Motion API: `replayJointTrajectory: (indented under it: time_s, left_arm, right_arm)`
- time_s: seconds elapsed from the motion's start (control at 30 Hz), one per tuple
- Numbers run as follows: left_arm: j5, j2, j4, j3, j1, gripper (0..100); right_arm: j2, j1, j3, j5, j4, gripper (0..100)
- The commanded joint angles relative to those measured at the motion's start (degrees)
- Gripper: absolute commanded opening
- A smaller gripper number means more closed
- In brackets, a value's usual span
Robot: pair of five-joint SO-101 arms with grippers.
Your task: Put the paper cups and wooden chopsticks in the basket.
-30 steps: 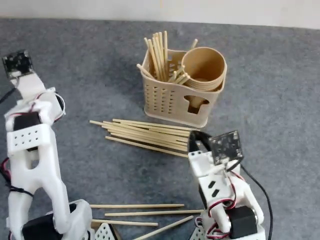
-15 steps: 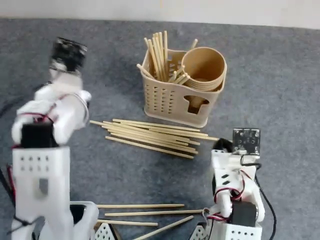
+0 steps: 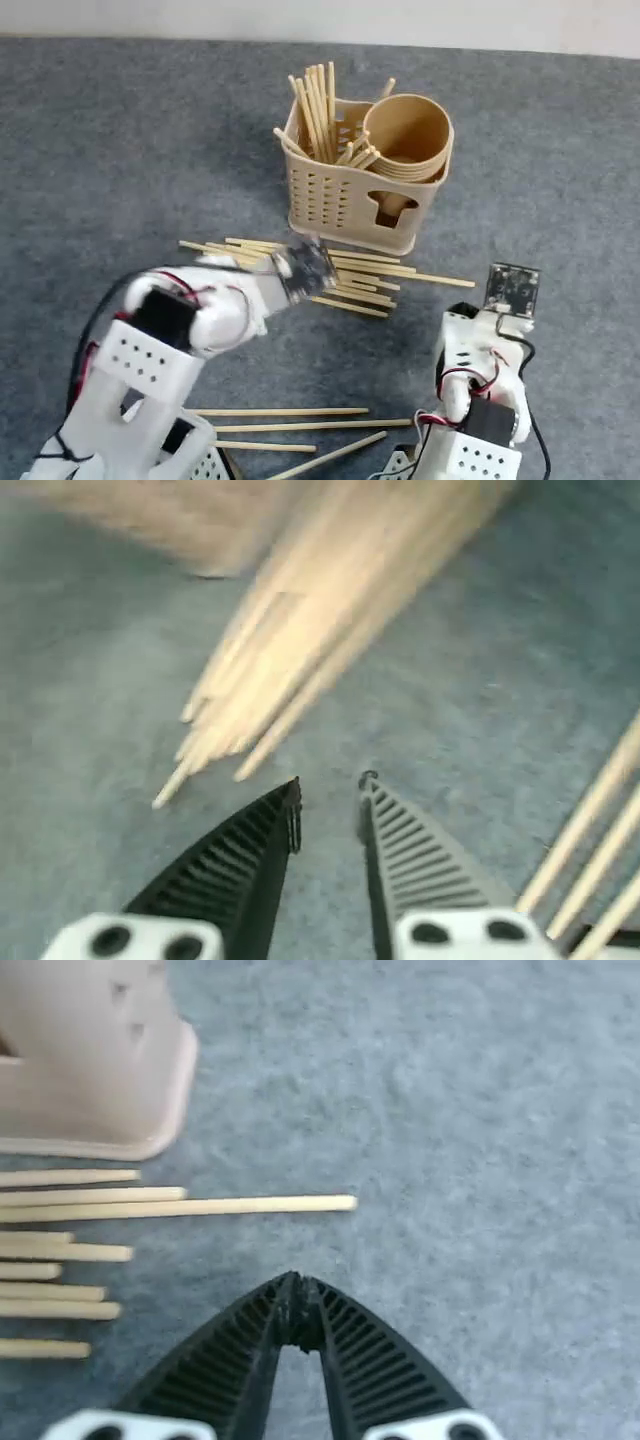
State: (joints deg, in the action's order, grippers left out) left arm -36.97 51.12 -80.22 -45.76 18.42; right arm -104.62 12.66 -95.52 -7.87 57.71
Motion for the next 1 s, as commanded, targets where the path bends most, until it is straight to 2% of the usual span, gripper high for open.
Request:
replayJointTrajectory:
  time_s: [0.0, 0.33, 0.4, 0.47, 0.57, 0.77, 0.97]
  left_arm:
    - [-0.79, 1.19, -0.79, -2.42, 6.29, 12]
    - [-0.18, 1.19, 0.18, -12.62, 21.32, 12]
    - [4.84, 1.19, 3.69, -15.52, 24.04, 12]
    - [11.25, 1.19, 7.65, -18.95, 26.59, 17]
    - [14.77, 1.19, 11.34, -23.16, 28.79, 24]
    - [14.68, 0.66, 16.88, -27.3, 30.2, 22]
    - [14.68, 0.66, 18.29, -28.62, 29.67, 22]
  right_arm:
    - [-0.66, 1.36, -1.1, 0.7, -0.31, 0.5]
    - [-0.66, 1.54, -1.27, 0.26, -0.4, 0.5]
    - [-0.66, 1.54, -1.27, 0.26, -0.4, 0.5]
    - [-0.66, 1.54, -1.27, 0.26, -0.4, 0.5]
    - [-0.66, 1.54, -1.27, 0.26, -0.4, 0.5]
    - [-0.66, 1.54, -2.07, 0.26, -0.57, 0.5]
    - [-0.66, 1.54, -5.67, 0.26, -6.55, 0.5]
